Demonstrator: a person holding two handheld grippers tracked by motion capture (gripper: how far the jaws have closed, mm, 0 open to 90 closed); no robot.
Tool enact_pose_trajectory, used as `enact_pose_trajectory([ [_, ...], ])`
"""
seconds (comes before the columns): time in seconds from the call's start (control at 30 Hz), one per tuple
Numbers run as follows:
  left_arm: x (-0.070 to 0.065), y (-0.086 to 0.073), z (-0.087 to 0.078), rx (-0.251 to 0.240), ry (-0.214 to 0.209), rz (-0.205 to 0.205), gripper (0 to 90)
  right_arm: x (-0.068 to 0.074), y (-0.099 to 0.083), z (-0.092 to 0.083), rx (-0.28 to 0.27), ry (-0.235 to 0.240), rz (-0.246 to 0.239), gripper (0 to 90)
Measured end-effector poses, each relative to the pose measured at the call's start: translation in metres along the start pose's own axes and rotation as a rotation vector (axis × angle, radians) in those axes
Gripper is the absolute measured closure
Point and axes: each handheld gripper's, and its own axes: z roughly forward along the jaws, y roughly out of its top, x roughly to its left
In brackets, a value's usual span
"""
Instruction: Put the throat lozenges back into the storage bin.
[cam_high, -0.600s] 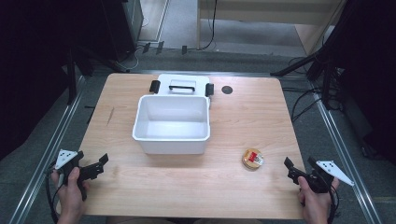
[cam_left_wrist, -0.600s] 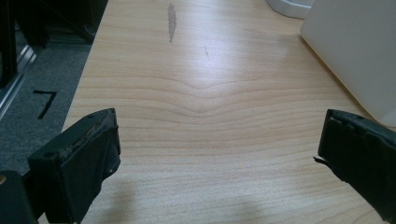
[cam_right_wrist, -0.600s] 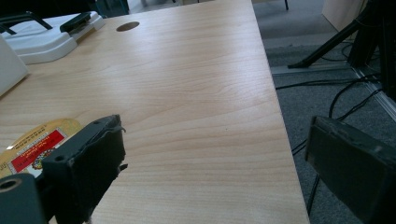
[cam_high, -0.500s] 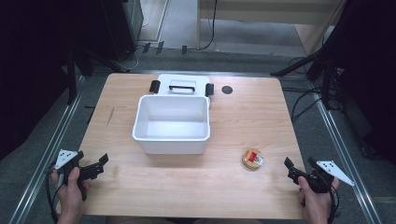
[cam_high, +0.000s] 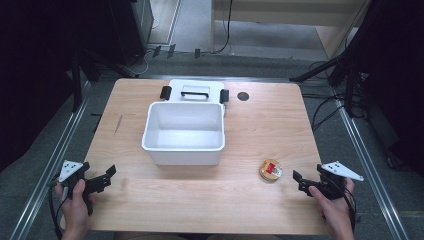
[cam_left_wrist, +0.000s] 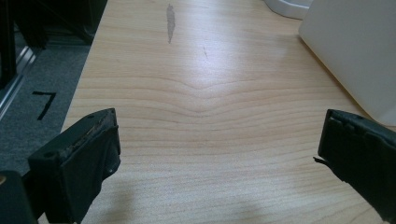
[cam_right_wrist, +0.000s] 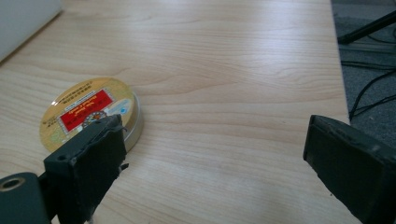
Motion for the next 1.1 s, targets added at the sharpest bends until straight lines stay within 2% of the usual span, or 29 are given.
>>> enact_pose_trajectory([
  [0.03, 0.0, 0.0, 0.0, 0.0, 0.0, 0.0, 0.0, 0.0, 0.0, 0.0, 0.0, 0.0, 0.0, 5.8],
  [0.07, 0.0, 0.0, 0.0, 0.0, 0.0, 0.0, 0.0, 0.003, 0.006, 0.002, 0.033, 0.004, -0.023, 5.7],
  [0.13, 0.0, 0.0, 0.0, 0.003, 0.0, 0.004, 0.0, 0.006, 0.012, 0.003, 0.072, 0.006, -0.038, 4.9],
  [0.17, 0.0, 0.0, 0.0, 0.003, 0.0, 0.004, 0.0, 0.006, 0.012, 0.003, 0.072, 0.006, -0.038, 4.9],
  [0.23, 0.0, 0.0, 0.0, 0.003, 0.001, 0.004, 0.0, 0.008, 0.018, 0.004, 0.115, 0.027, -0.058, 3.3],
  [0.27, 0.0, 0.0, 0.0, 0.003, 0.0, 0.005, 0.0, 0.011, 0.024, 0.006, 0.171, 0.07, -0.074, 0.9],
  [0.3, 0.0, 0.0, 0.0, 0.003, 0.0, 0.005, 0.0, 0.011, 0.024, 0.006, 0.171, 0.07, -0.074, 0.9],
  [0.33, 0.0, 0.0, 0.0, 0.003, 0.001, 0.005, 0.0, 0.016, 0.029, 0.008, 0.236, 0.098, -0.104, 0.0],
  [0.37, 0.0, 0.0, 0.0, 0.003, 0.001, 0.005, 0.0, 0.016, 0.029, 0.008, 0.236, 0.098, -0.104, 0.0],
  [0.43, 0.0, 0.0, 0.0, 0.005, 0.001, 0.006, 0.0, 0.021, 0.034, 0.011, 0.281, 0.102, -0.135, 0.0],
  [0.47, 0.0, 0.0, 0.0, 0.004, 0.003, 0.007, 0.0, 0.028, 0.039, 0.013, 0.329, 0.102, -0.159, 0.0],
  [0.5, 0.0, 0.0, 0.0, 0.004, 0.003, 0.007, 0.0, 0.028, 0.039, 0.013, 0.329, 0.102, -0.159, 0.0],
  [0.53, 0.0, 0.0, 0.0, 0.005, 0.003, 0.007, 0.0, 0.034, 0.044, 0.015, 0.375, 0.084, -0.189, 0.0],
  [0.57, 0.0, 0.0, 0.0, 0.005, 0.003, 0.007, 0.0, 0.034, 0.044, 0.015, 0.375, 0.084, -0.189, 0.0],
  [0.6, 0.0, 0.0, 0.0, 0.005, 0.003, 0.007, 0.0, 0.04, 0.049, 0.019, 0.416, 0.072, -0.219, 0.0],
  [0.67, 0.0, 0.0, 0.0, 0.005, 0.003, 0.008, 0.0, 0.045, 0.055, 0.022, 0.451, 0.062, -0.244, 0.0],
  [0.77, 0.0, 0.0, 0.0, 0.004, 0.003, 0.006, 0.0, 0.05, 0.06, 0.025, 0.479, 0.054, -0.264, 0.0],
  [0.8, 0.0, 0.0, 0.0, 0.005, 0.003, 0.006, 0.0, 0.054, 0.064, 0.028, 0.516, 0.063, -0.279, 0.0],
  [0.9, 0.0, 0.0, 0.0, 0.005, 0.003, 0.008, 0.0, 0.058, 0.068, 0.032, 0.538, 0.061, -0.301, 0.0],
  [0.93, -0.001, 0.0, 0.0, 0.006, 0.004, 0.01, 0.0, 0.062, 0.071, 0.035, 0.563, 0.051, -0.313, 0.0],
  [1.1, -0.001, 0.0, 0.0, 0.007, 0.004, 0.009, 0.0, 0.067, 0.076, 0.042, 0.616, 0.036, -0.323, 0.0],
])
